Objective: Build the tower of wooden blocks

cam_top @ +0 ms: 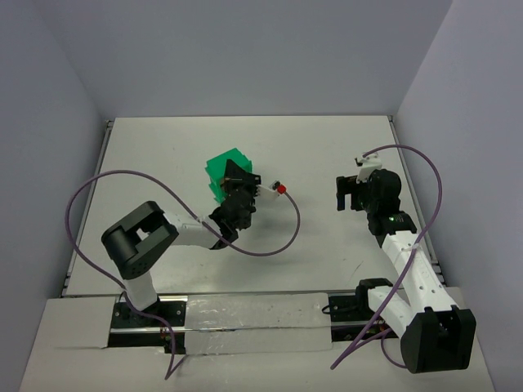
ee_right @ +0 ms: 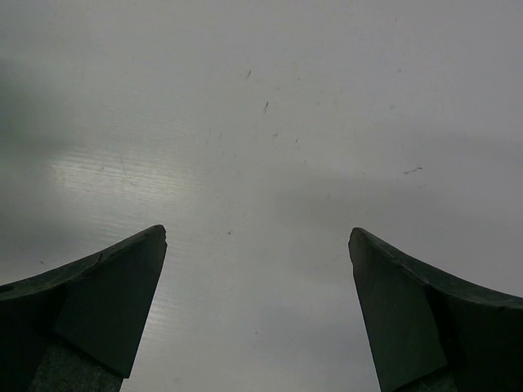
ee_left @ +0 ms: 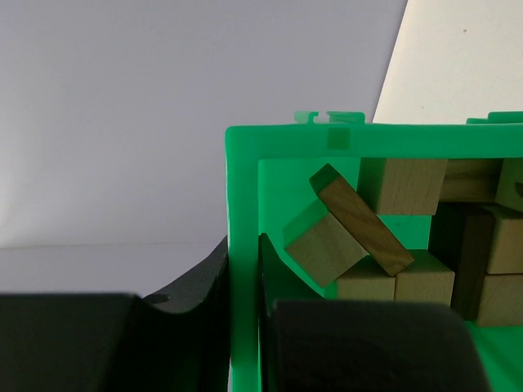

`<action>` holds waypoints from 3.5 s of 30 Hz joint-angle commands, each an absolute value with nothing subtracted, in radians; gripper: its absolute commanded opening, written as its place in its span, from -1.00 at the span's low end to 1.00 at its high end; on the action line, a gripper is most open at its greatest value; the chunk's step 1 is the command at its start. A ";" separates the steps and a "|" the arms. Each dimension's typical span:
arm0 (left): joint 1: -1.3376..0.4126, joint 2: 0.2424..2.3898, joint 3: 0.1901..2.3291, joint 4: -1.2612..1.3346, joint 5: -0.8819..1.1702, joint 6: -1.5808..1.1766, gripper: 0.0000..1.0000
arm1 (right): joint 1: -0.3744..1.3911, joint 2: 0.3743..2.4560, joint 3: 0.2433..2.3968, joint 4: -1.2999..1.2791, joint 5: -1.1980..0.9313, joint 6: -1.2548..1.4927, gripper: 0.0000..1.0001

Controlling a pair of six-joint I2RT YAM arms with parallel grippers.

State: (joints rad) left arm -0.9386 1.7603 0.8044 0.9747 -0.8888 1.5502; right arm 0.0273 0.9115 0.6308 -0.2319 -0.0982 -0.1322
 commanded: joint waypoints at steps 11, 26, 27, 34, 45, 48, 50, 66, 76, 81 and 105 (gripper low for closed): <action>-0.951 1.906 0.810 1.429 -0.896 1.770 -1.00 | 0.014 0.882 0.672 -0.216 -0.091 -0.147 0.99; -0.963 1.978 0.776 1.634 -0.873 1.883 -1.00 | 0.011 0.888 0.676 -0.221 -0.092 -0.141 0.99; -0.963 1.984 0.776 1.645 -0.869 1.895 -1.00 | 0.011 0.888 0.675 -0.220 -0.092 -0.141 0.99; -0.965 1.980 0.810 1.673 -0.861 1.917 -1.00 | 0.011 0.885 0.676 -0.221 -0.091 -0.141 0.99; -0.988 1.879 0.869 1.459 -0.883 1.825 -1.00 | 0.010 0.892 0.679 -0.221 -0.095 -0.138 0.99; -0.982 1.814 0.930 1.235 -0.936 1.646 -1.00 | 0.008 0.887 0.678 -0.222 -0.092 -0.140 0.99; -0.968 1.770 0.997 1.046 -0.969 1.513 -1.00 | 0.009 0.889 0.676 -0.224 -0.098 -0.139 0.99; -0.710 1.660 1.400 -0.199 -0.659 0.567 -1.00 | 0.008 0.917 0.693 -0.241 -0.123 -0.133 0.99; -0.393 1.856 1.787 -0.411 -0.112 0.069 -1.00 | 0.006 0.954 0.716 -0.279 -0.164 -0.133 0.99; -0.337 2.007 1.888 -0.359 -0.061 -0.122 -1.00 | 0.006 0.974 0.717 -0.282 -0.169 -0.133 0.99; -0.235 2.503 2.269 -0.265 0.020 -0.318 -0.40 | 0.008 1.018 0.725 -0.310 -0.236 -0.167 0.99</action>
State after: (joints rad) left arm -0.2345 2.4896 2.2064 -0.3515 -0.0274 -0.2901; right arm 0.0124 1.0138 0.6754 -0.3153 -0.2263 -0.1585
